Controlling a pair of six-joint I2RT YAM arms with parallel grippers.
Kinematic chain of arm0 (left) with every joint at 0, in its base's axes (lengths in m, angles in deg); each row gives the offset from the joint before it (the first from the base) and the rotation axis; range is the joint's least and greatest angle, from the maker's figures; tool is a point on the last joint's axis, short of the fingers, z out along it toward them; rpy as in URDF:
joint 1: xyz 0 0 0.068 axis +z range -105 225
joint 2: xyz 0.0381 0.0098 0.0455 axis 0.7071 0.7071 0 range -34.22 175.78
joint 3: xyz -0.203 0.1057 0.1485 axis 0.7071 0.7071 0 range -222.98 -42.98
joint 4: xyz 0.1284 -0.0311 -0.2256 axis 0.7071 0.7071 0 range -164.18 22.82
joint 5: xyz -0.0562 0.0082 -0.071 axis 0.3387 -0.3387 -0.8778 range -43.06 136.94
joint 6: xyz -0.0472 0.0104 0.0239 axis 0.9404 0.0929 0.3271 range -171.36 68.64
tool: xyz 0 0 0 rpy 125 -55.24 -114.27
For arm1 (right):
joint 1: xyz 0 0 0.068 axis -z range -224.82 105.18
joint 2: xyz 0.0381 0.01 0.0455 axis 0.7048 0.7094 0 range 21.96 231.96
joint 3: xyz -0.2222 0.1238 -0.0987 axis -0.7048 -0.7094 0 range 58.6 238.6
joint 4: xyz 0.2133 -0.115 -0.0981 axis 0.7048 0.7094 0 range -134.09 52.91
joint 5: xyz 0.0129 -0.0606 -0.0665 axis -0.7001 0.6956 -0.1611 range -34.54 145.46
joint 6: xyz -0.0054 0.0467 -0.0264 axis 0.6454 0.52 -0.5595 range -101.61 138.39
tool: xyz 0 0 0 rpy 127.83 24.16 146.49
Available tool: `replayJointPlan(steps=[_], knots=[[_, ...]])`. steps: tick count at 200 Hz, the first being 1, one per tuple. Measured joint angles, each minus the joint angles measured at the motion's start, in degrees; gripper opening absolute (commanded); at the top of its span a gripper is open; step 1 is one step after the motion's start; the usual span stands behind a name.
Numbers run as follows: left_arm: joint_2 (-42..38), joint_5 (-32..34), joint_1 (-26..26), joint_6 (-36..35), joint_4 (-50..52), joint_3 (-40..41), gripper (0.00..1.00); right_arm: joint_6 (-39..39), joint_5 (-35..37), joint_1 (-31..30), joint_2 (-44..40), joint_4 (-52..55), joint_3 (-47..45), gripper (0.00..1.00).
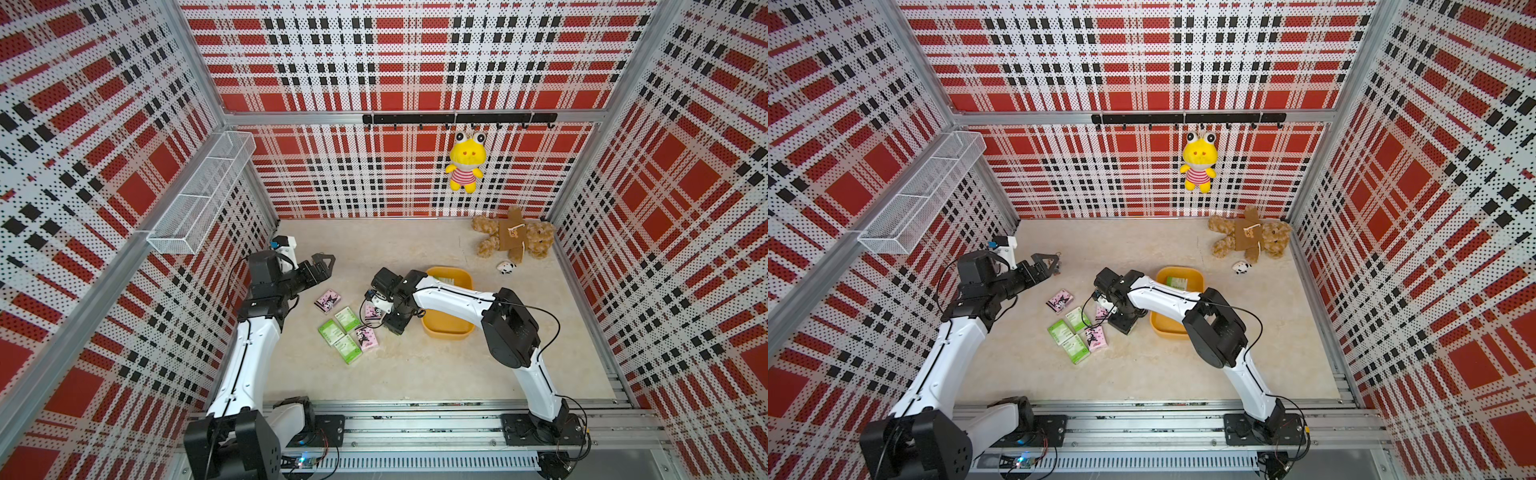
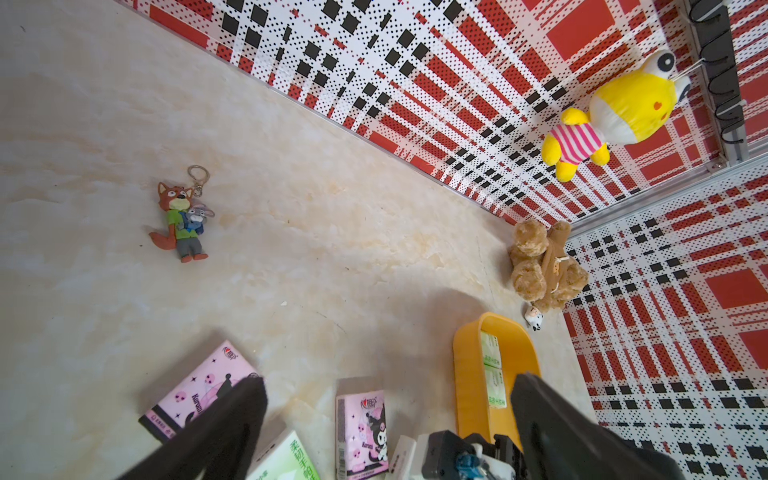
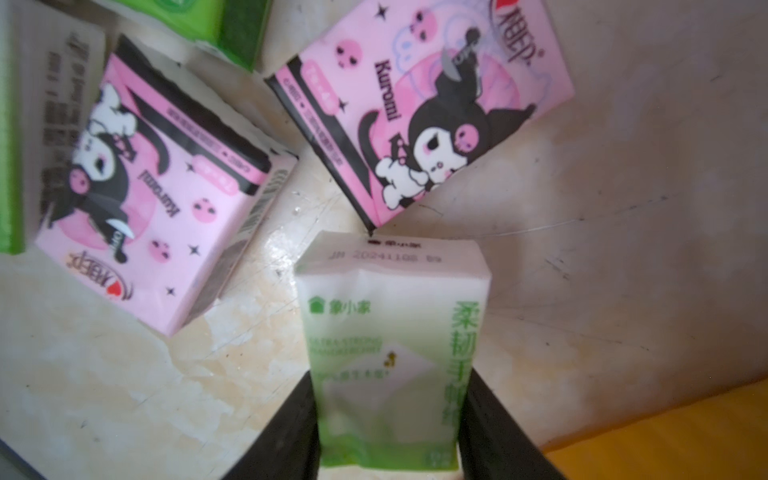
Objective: Put the pocket tissues into the storage box
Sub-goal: Pick up the pocket tissues from the center of the board, then place the pocket tissues in the storage box.
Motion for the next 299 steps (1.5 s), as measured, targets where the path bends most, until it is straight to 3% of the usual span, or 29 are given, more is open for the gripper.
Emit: replayJointPlan(steps=[61, 124, 188, 299], knots=[[0.0, 0.0, 0.0, 0.0, 0.0, 0.1, 0.99, 4.6, 0.7, 6.4, -9.6, -1.7, -1.0, 0.54], [0.0, 0.0, 0.0, 0.0, 0.0, 0.2, 0.99, 9.8, 4.1, 14.7, -19.4, -3.0, -12.9, 0.56], [0.0, -0.2, 0.0, 0.0, 0.0, 0.2, 0.99, 14.8, 9.1, 19.9, -19.5, -2.0, -17.0, 0.57], [0.5, -0.2, 0.0, 0.0, 0.0, 0.2, 0.99, 17.4, 13.4, 20.5, -13.6, 0.0, -10.9, 0.59]])
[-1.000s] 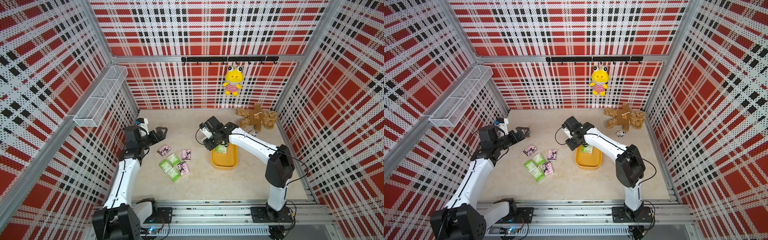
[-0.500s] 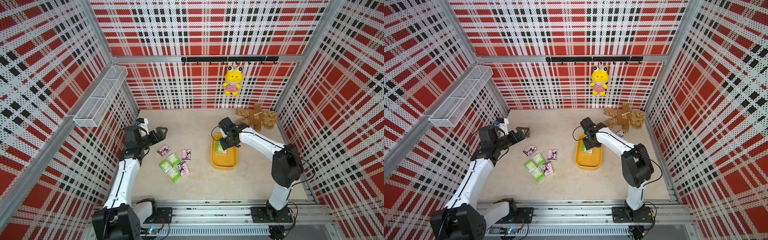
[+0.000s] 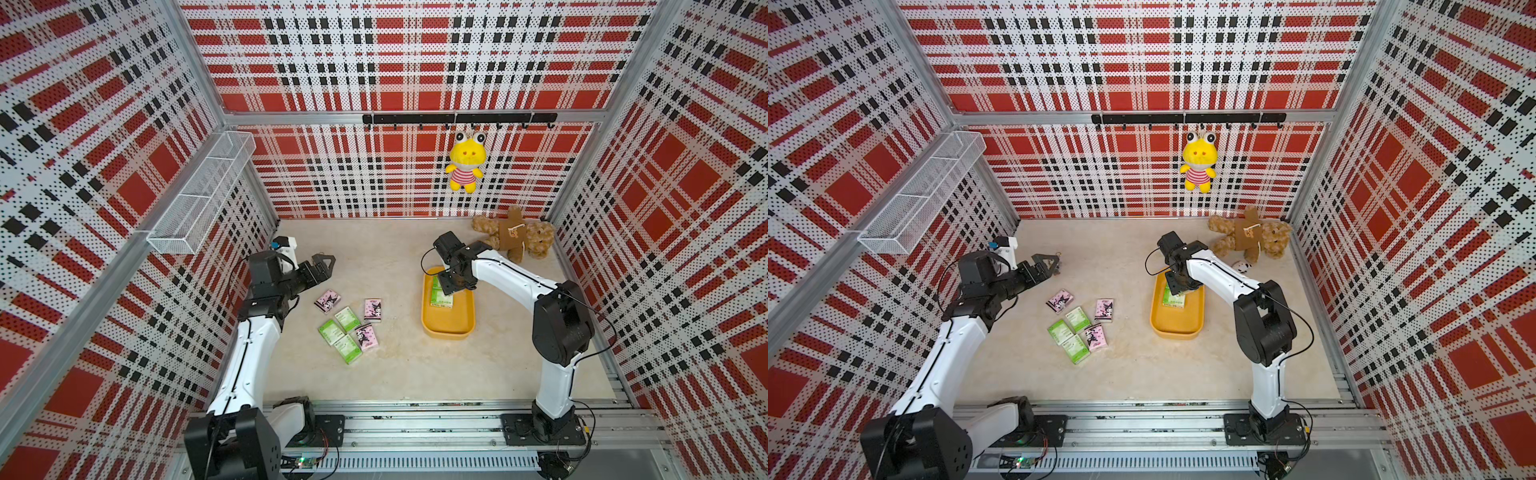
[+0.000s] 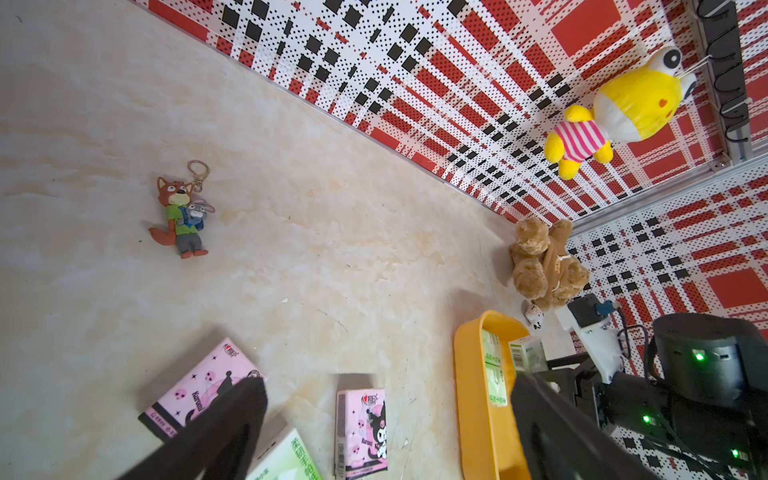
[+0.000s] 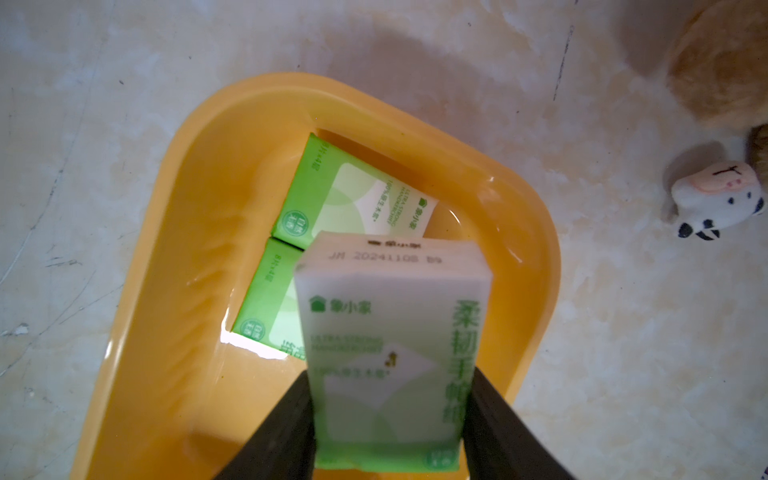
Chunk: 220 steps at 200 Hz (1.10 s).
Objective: Put the pocket tissues into the storage box
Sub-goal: Place the pocket tissues in the storage box.
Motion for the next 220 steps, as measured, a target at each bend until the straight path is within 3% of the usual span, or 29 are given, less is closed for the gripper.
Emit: replayJointPlan(steps=[112, 185, 220], knots=[[0.0, 0.0, 0.0, 0.0, 0.0, 0.0, 0.99, -16.0, -7.0, 0.0, 4.5, 3.3, 6.3, 0.57], [0.0, 0.0, 0.0, 0.0, 0.0, 0.0, 0.99, -24.9, -7.9, 0.0, 6.1, 5.9, 6.4, 0.57], [0.0, 0.0, 0.0, 0.0, 0.0, 0.0, 0.99, -26.7, -6.6, 0.3, 8.8, 6.7, 8.6, 0.66]])
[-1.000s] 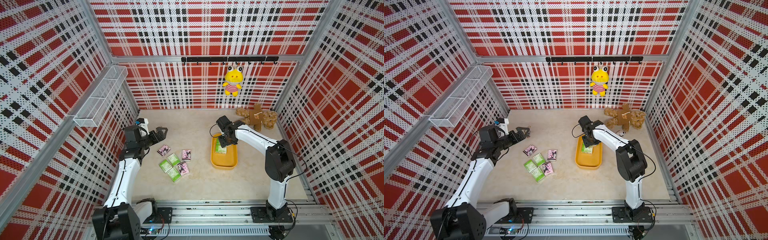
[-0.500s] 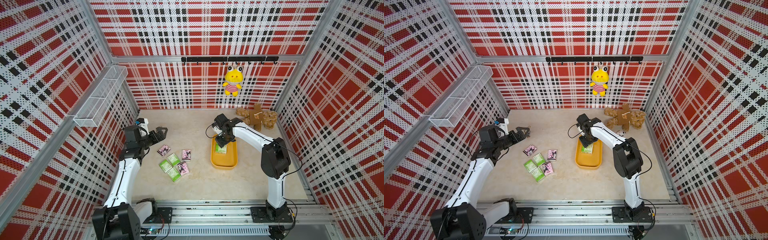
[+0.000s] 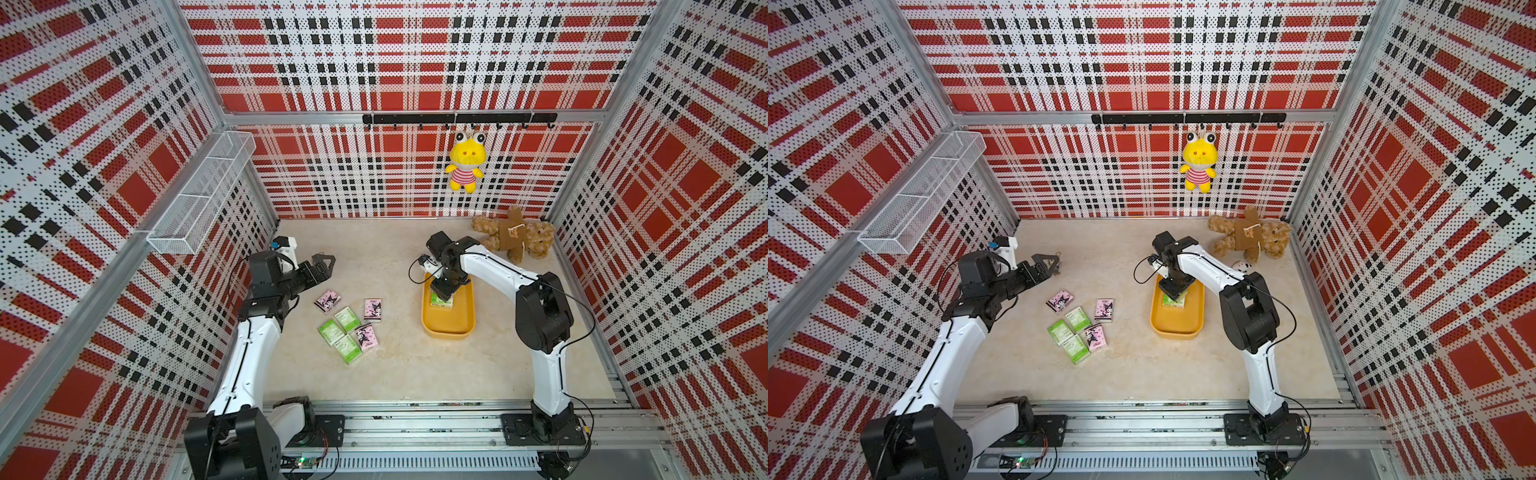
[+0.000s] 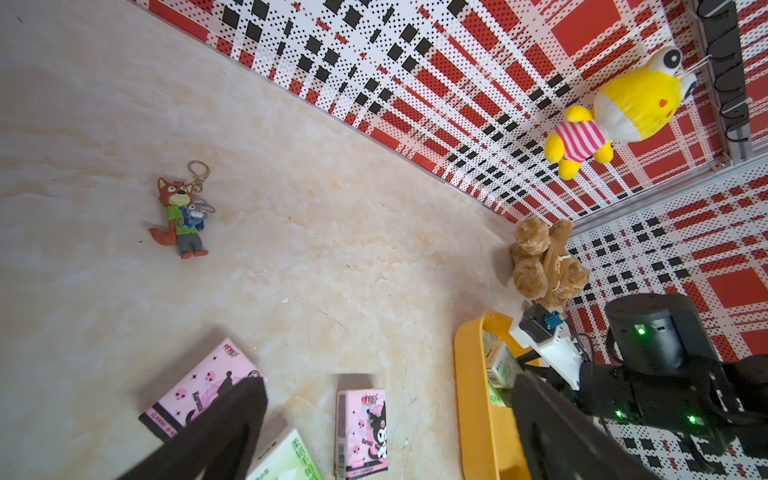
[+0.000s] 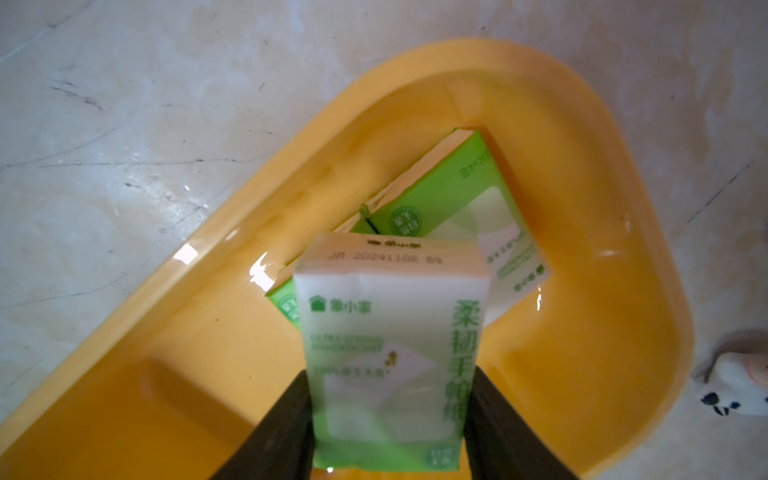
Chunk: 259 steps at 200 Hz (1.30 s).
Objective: Put the pocket tissues into the storage box
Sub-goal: Place the pocket tissues in the storage box, then pick up the pocket tissues from the center of the board.
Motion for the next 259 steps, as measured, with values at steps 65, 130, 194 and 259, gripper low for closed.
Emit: replayJointPlan(steps=[65, 130, 194, 259], knots=[[0.0, 0.0, 0.0, 0.0, 0.0, 0.1, 0.99, -0.1, 2.1, 0.3, 2.6, 0.3, 5.2, 0.73], [0.0, 0.0, 0.0, 0.0, 0.0, 0.1, 0.99, 1.5, 0.7, -2.1, -3.2, 0.2, 6.5, 0.73], [-0.2, 0.3, 0.4, 0.1, 0.0, 0.1, 1.0, 6.3, -5.7, -22.3, -3.9, -1.7, 7.3, 0.74], [-1.6, 3.1, 3.4, 1.8, 0.0, 0.1, 1.0, 25.1, -11.0, -24.3, 0.4, -7.9, 5.8, 0.77]])
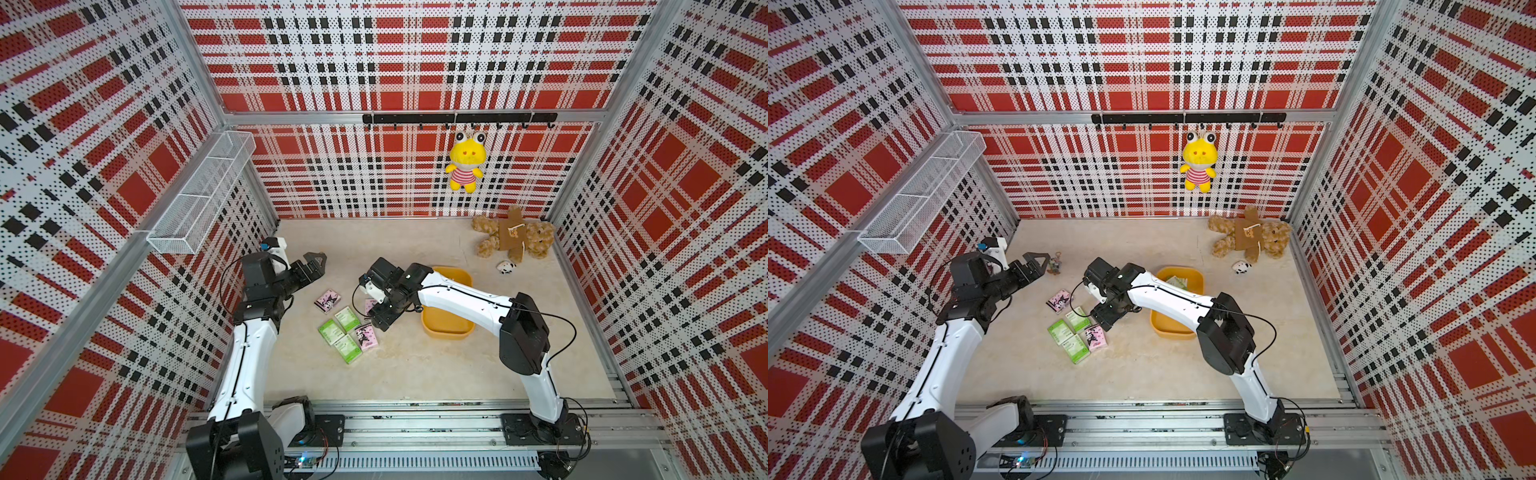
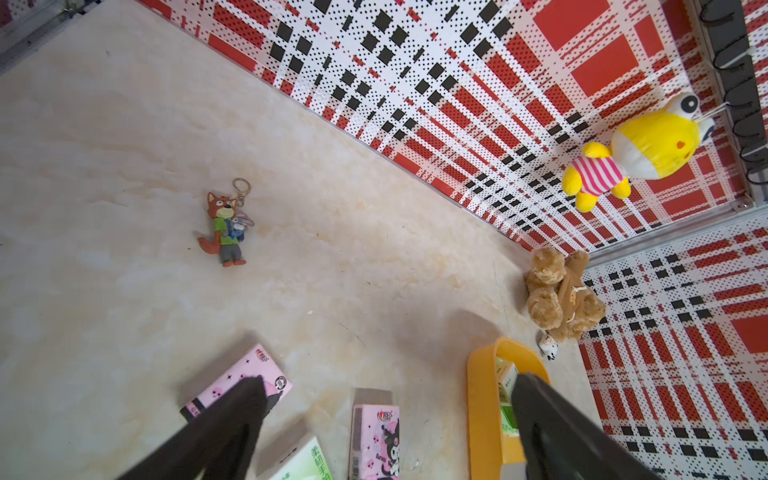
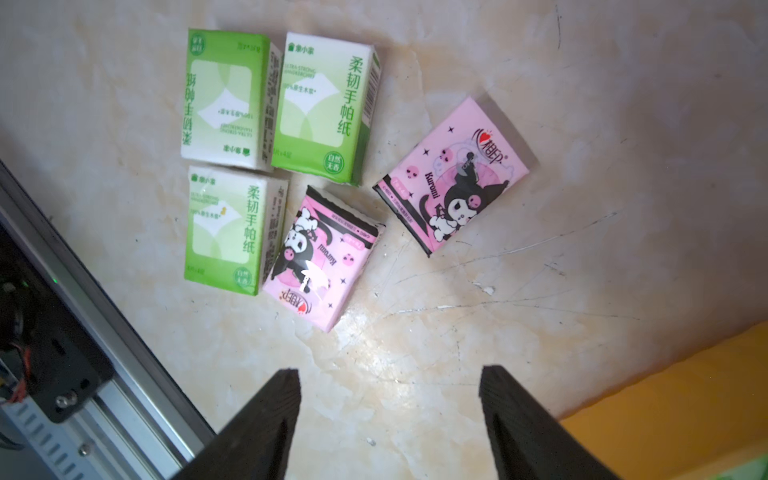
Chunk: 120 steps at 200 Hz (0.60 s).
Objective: Put the pocket tissues into the storage box
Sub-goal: Pick up the pocket tissues from the center of the board.
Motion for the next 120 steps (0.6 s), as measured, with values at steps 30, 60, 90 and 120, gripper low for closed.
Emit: replayJointPlan(steps=[30, 60, 90, 120], knots=[[-1.6, 2.0, 2.3, 1.0, 0.0, 0.0, 1.0, 8.5, -0.8, -1.4, 1.2, -3.7, -1.1, 0.77], [-1.9, 2.8, 3.0, 1.6, 0.0, 0.0, 1.0, 13.5, -0.3, -3.4, 4.1, -4.7, 0.1, 0.77], [-1.9, 3.0, 3.0, 1.9, 0.0, 0.0, 1.0, 16.9, 1.2, -4.5, 6.9, -4.6, 0.7, 0.77], [-1.9, 2.5, 3.0, 1.9, -0.1, 0.0, 1.0, 19.1, 2.8, -4.7, 7.9, -4.3, 0.7, 0.77]])
